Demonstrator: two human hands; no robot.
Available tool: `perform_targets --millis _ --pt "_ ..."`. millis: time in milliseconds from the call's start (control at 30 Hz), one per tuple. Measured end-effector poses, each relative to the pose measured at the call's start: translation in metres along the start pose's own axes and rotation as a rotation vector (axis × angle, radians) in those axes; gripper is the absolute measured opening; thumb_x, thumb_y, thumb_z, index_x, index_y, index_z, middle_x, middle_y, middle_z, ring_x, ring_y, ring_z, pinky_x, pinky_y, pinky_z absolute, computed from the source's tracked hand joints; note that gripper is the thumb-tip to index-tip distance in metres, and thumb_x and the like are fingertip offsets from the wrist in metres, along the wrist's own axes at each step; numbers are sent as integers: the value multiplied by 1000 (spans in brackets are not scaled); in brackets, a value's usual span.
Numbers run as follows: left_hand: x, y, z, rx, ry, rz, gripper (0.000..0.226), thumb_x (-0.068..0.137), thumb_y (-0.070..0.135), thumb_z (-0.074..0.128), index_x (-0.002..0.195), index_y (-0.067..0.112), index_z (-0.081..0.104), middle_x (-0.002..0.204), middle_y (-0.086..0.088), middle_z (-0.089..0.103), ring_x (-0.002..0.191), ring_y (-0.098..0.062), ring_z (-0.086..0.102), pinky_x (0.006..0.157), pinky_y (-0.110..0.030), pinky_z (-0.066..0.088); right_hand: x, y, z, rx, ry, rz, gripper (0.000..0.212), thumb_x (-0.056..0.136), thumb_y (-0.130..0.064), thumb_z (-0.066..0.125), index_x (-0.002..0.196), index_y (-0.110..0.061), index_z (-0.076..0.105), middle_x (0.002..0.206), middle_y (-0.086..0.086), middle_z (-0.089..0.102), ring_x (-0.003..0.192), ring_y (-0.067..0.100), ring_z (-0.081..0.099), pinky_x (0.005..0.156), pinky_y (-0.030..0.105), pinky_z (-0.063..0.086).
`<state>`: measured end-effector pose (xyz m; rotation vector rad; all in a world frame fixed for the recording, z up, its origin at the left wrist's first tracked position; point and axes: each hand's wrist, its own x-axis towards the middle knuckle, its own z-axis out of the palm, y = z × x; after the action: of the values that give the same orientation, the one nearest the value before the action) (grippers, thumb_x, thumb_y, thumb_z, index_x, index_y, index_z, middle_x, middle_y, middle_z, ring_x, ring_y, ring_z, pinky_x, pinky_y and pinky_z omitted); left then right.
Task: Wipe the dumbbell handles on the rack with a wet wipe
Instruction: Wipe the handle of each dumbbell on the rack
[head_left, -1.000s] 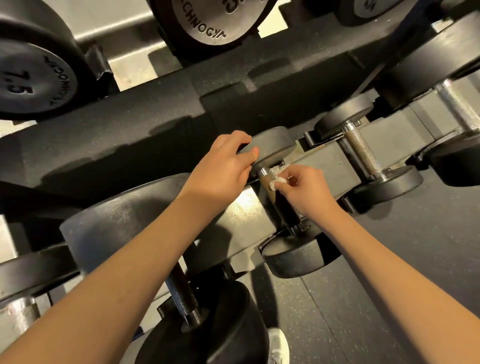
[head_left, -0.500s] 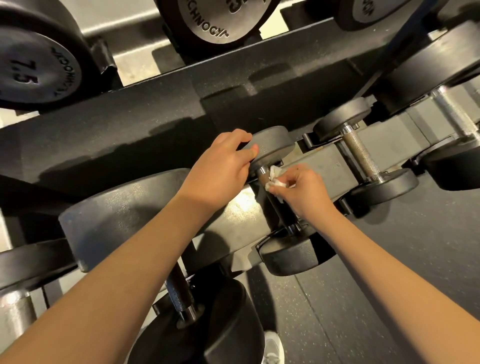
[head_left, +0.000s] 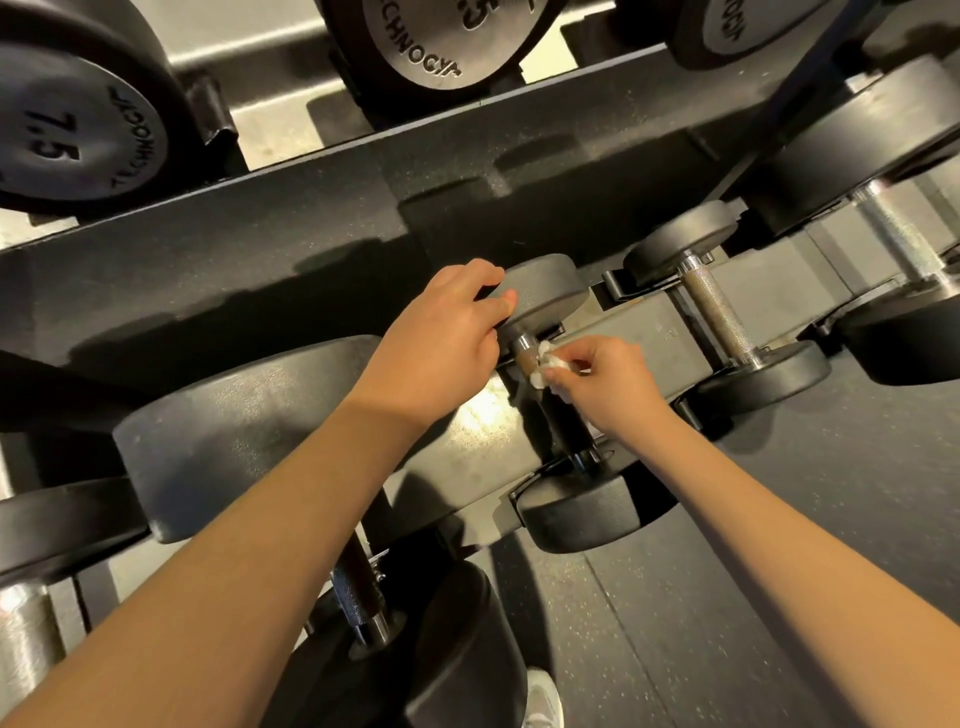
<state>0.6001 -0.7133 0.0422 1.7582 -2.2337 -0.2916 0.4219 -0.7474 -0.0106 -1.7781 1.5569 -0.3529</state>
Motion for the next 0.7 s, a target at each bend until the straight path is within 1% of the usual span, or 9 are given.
perform_targets --millis 67,167,233,333,433,467,533,633,700 --pt "0 0 -1 2 -2 0 37 97 12 49 133 11 55 142 -5 44 133 -19 37 100 -20 27 5 -3 5 66 84 14 17 87 -18 67 104 -17 69 96 -4 61 83 5 53 59 8 33" --pt "0 1 -1 0 -6 -4 37 98 12 49 134 12 54 143 -4 43 134 -18 36 101 -19 26 12 -11 18 237 262 42 16 85 -15 69 97 -21 62 90 -8 56 79 2 51 64 10 36" --pt "0 1 -1 0 -6 -7 37 98 12 48 135 12 53 144 -4 42 134 -18 35 103 -21 28 11 -13 24 311 315 91 14 84 -16 70 93 -20 60 85 -10 55 76 2 51 62 11 37" --pt "0 1 0 1 -7 -11 38 98 12 48 136 12 52 144 -4 41 135 -17 34 103 -20 28 8 -9 21 306 238 166 8 83 -19 72 87 -19 65 81 -9 57 74 3 52 59 13 36" --pt "0 1 -1 14 -20 -2 40 98 12 48 138 13 51 145 -4 40 135 -17 33 102 -20 26 7 -4 12 199 120 142 9 81 -19 74 83 -20 65 86 -5 60 75 5 54 59 14 37" --pt "0 1 -1 18 -21 -1 40 98 12 49 138 13 50 145 -4 39 136 -17 32 103 -20 26 8 -4 11 188 120 137 9 81 -19 74 83 -19 64 86 -4 60 74 4 53 58 13 37" --pt "0 1 -1 21 -23 -5 42 98 12 49 140 13 47 147 -4 37 137 -18 30 104 -21 27 12 -7 14 257 170 155 10 82 -19 73 80 -18 63 81 -4 59 70 5 52 57 13 37" --pt "-2 3 -1 29 -34 -7 45 98 12 48 142 14 44 149 -3 34 139 -17 28 106 -23 27 21 -15 20 379 241 186 16 82 -17 73 73 -20 60 77 -3 60 74 12 57 61 18 42" --pt "-2 3 0 36 -34 -2 44 98 12 49 141 13 46 149 -5 35 138 -19 29 106 -24 29 18 -14 16 316 186 184 15 82 -17 73 74 -20 61 78 -2 60 72 11 56 59 18 40"
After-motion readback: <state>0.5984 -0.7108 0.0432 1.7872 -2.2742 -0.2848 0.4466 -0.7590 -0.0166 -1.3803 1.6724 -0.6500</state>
